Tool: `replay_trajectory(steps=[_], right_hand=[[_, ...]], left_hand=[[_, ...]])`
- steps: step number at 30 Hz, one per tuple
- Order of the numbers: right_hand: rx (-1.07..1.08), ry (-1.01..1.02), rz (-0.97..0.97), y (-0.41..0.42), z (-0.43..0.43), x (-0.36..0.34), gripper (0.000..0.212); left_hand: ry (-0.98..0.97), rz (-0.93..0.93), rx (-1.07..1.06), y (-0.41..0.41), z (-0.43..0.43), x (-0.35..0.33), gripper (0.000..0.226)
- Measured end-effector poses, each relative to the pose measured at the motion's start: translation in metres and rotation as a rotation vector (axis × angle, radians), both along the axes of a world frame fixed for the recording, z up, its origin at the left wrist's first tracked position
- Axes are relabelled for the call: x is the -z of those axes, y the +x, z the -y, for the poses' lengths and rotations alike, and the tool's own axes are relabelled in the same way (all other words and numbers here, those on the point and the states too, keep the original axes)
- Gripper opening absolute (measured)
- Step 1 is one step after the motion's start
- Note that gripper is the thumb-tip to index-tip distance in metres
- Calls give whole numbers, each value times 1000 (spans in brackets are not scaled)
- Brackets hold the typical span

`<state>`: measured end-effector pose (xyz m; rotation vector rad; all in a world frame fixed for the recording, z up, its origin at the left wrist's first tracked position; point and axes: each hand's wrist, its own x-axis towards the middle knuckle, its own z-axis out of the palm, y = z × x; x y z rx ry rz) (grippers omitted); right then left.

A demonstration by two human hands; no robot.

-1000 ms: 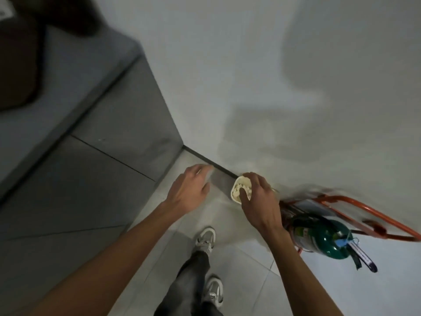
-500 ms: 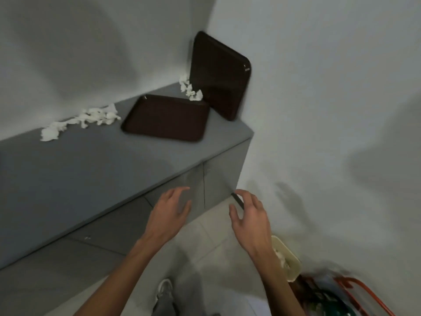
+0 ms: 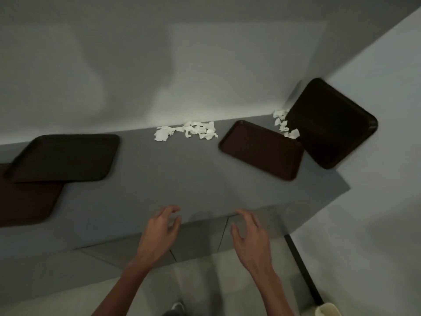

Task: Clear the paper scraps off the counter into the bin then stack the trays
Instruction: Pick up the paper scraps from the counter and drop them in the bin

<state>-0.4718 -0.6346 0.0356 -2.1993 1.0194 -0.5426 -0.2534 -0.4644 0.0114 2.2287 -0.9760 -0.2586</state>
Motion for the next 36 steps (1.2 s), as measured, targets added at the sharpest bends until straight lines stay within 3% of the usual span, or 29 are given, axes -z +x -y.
replay_trajectory(steps=[9,23,32,36], right_hand=[[-122,-9,-26,143,3,21,27],[-329,73,-286,323,146,93,36],[-386,8,-254,359,185,91,36],[-387,2,-235,357,198,98,34]], left_hand=[[6,2,-119,124,-17,21,21],[299,-56,-148,315,155,37,35],[317,-15,-109,407,248,81,46],[350,-9,-5,417,250,118,38]])
